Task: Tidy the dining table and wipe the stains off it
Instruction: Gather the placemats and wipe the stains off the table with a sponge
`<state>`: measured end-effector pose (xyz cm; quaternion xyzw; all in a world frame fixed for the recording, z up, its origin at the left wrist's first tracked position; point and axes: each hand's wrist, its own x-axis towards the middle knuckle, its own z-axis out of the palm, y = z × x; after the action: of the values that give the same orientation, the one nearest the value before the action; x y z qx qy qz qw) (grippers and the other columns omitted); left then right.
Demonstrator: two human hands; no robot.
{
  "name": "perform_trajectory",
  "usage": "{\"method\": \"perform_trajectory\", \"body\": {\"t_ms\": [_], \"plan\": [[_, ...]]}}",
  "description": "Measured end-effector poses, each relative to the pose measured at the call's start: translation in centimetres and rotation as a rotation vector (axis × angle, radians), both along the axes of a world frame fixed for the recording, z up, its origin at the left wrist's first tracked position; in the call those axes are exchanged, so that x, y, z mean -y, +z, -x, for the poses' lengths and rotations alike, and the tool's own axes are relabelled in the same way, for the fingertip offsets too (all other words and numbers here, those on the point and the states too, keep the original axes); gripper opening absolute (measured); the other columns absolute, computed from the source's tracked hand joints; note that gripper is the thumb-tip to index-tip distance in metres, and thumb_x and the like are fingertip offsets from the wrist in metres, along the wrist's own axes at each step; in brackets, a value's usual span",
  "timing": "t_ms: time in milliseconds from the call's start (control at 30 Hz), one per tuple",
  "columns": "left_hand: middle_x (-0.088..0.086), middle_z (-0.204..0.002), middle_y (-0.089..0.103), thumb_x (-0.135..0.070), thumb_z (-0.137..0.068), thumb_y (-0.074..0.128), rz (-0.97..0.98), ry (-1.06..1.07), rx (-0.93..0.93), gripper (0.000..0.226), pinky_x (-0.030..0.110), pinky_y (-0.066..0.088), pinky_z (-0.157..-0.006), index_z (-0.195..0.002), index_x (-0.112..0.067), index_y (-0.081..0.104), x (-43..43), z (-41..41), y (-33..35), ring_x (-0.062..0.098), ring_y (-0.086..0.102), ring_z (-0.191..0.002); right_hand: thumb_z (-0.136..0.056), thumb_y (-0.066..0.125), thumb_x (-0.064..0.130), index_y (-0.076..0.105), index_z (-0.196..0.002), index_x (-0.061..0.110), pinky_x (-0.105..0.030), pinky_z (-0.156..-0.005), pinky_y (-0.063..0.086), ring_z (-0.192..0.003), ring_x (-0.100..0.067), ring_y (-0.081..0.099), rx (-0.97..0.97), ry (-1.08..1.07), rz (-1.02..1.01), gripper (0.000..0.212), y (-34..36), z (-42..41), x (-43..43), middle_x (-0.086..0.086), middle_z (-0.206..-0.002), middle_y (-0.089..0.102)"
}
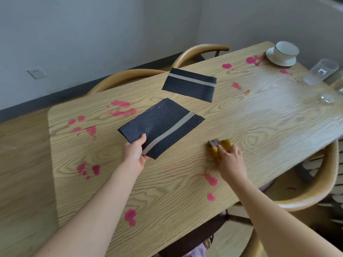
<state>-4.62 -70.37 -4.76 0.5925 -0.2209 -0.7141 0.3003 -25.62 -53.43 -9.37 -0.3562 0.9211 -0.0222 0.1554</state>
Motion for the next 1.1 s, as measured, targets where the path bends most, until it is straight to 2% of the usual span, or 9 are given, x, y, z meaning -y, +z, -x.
{"method": "perform_trajectory", "body": {"t_ms": [100,233,333,467,600,733,867,967,1100], "plan": [[0.014,-0.116,0.064,-0.01,-0.089,0.063,0.009,0.003,-0.005,0.031,0.048,0.054,-0.087,-0.119,-0.005,0.057,-0.2,-0.6,0.1,0.027,0.065,-0.09,-0.09,0.054,0.013,0.038,-0.144,0.029,-0.039,-0.092,0.045,-0.12,-0.033,0.038,0.01,0.039,0.017,0.059,0.0,-2.5,0.6,-0.013,-0.132,0.035],[0.013,-0.108,0.063,-0.008,-0.09,0.061,0.022,0.018,-0.027,0.013,0.043,0.055,-0.072,-0.103,-0.009,0.058,-0.3,-1.2,0.1,0.024,0.064,-0.082,-0.094,0.046,0.019,0.048,-0.136,0.029,-0.04,-0.089,0.045,-0.112,-0.033,0.043,0.093,0.373,0.137,0.043,-0.3,-10.3,2.4,-0.011,-0.127,0.041],[0.015,-0.118,0.06,-0.012,-0.089,0.064,0.015,0.038,0.001,0.025,0.051,0.051,-0.09,-0.112,-0.009,0.054,-0.5,-1.7,-0.1,0.03,0.063,-0.098,-0.093,0.047,0.017,0.046,-0.136,0.025,-0.04,-0.087,0.045,-0.111,-0.031,0.04,0.131,0.533,0.133,0.044,-0.1,-14.6,3.3,-0.01,-0.125,0.04],[0.013,-0.106,0.063,-0.008,-0.091,0.06,0.02,0.039,-0.034,0.022,0.042,0.055,-0.074,-0.112,-0.008,0.054,-0.8,-2.1,0.1,0.024,0.064,-0.083,-0.096,0.043,0.019,0.039,-0.141,0.026,-0.041,-0.089,0.041,-0.116,-0.031,0.039,-0.01,0.468,0.12,0.046,-0.4,-11.7,2.9,-0.01,-0.128,0.04],[0.014,-0.111,0.063,-0.007,-0.091,0.061,0.016,0.011,-0.048,0.027,0.04,0.057,-0.073,-0.116,-0.006,0.055,-1.4,-2.3,0.1,0.024,0.065,-0.085,-0.092,0.05,0.028,0.033,-0.146,0.03,-0.041,-0.097,0.037,-0.126,-0.033,0.034,-0.13,0.198,0.008,0.056,-0.5,-4.1,-0.1,-0.011,-0.138,0.035],[0.009,-0.095,0.066,-0.007,-0.09,0.061,0.019,-0.011,-0.053,0.027,0.035,0.059,-0.064,-0.116,-0.006,0.055,-1.9,-2.3,0.3,0.021,0.066,-0.078,-0.088,0.053,0.009,0.032,-0.148,0.023,-0.039,-0.101,0.038,-0.127,-0.033,0.031,-0.1,0.007,-0.034,0.065,-0.4,-0.9,-3.6,-0.014,-0.144,0.03],[0.011,-0.097,0.066,-0.007,-0.089,0.063,0.017,-0.025,-0.058,0.031,0.033,0.059,-0.059,-0.119,-0.005,0.055,-2.3,-2.4,0.5,0.022,0.066,-0.077,-0.087,0.059,0.015,0.038,-0.146,0.025,-0.037,-0.104,0.033,-0.119,-0.033,0.033,-0.04,-0.027,0.002,0.064,-0.5,-3.1,-4.5,-0.013,-0.141,0.035],[0.013,-0.104,0.066,-0.008,-0.089,0.064,0.021,-0.041,-0.061,0.035,0.036,0.058,-0.068,-0.122,-0.004,0.054,-2.7,-2.2,0.5,0.024,0.067,-0.08,-0.086,0.063,0.026,0.042,-0.142,0.028,-0.038,-0.105,0.032,-0.118,-0.032,0.032,0.013,-0.009,0.069,0.06,-0.7,-7.0,-4.2,-0.01,-0.14,0.036],[0.011,-0.097,0.066,-0.008,-0.091,0.06,0.027,-0.096,-0.074,0.016,0.043,0.054,-0.079,-0.107,-0.009,0.058,-3.6,-1.4,0.7,0.024,0.064,-0.078,-0.091,0.054,0.019,0.045,-0.14,0.027,-0.04,-0.103,0.037,-0.119,-0.031,0.034,0.033,0.211,0.191,0.05,-1.0,-12.7,-2.8,-0.008,-0.139,0.037]]}}
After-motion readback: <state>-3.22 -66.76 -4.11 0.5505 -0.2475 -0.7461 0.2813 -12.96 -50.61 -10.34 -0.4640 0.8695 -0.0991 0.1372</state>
